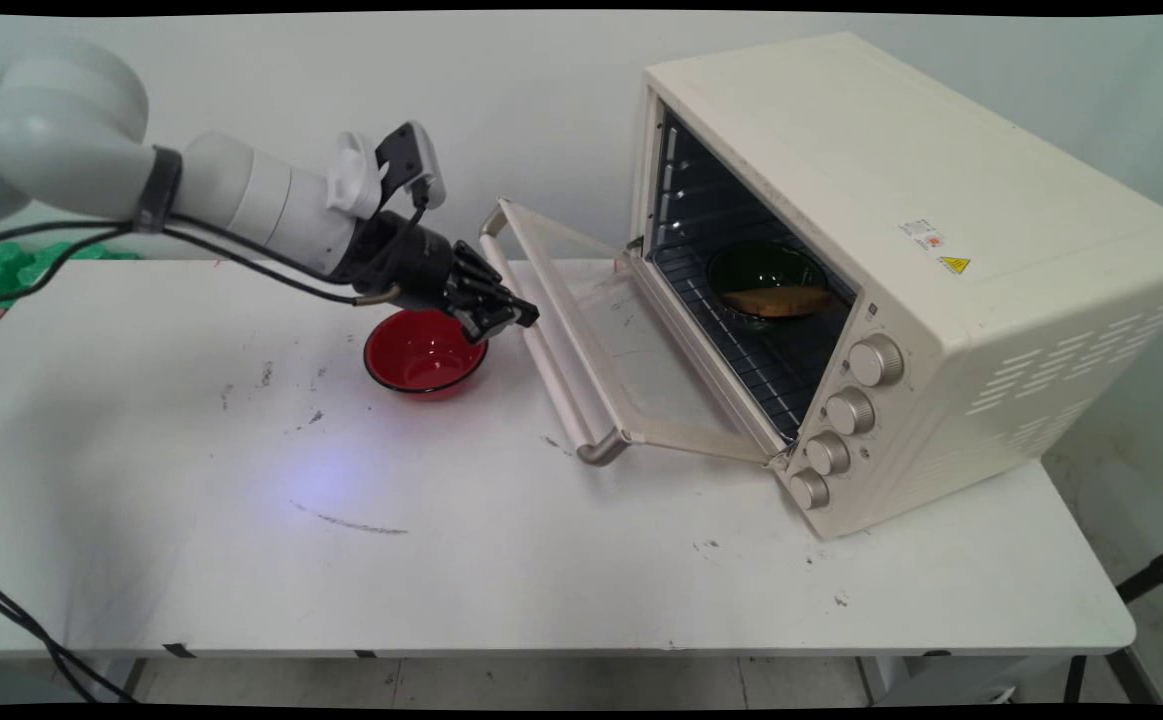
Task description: Open the oven
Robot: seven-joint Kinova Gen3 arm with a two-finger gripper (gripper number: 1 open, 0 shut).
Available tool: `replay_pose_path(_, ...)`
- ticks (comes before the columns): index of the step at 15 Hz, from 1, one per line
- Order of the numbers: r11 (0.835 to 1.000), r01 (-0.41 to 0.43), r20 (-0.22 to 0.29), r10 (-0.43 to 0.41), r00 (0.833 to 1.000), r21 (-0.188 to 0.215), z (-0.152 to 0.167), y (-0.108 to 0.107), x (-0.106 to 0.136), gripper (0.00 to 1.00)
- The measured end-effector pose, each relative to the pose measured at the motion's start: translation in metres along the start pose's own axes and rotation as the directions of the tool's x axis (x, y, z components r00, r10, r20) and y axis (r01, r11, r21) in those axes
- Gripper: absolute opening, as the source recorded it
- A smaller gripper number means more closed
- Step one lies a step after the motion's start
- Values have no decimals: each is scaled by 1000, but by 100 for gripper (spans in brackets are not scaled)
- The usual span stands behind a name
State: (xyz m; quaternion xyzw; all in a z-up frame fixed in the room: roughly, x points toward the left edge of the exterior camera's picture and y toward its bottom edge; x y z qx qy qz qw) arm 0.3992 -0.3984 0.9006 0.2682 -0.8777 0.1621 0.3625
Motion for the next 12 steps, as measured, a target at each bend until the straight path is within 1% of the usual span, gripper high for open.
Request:
replay_pose_path(2, 1000, 12, -12, -12, 1000, 4, 2, 1, -13, 0)
replay_pose_path(7, 1000, 24, -35, -24, 999, -2, 7, 4, -39, 0)
replay_pose_path(12, 1000, 28, -44, -29, 999, -9, 6, 9, -56, 0)
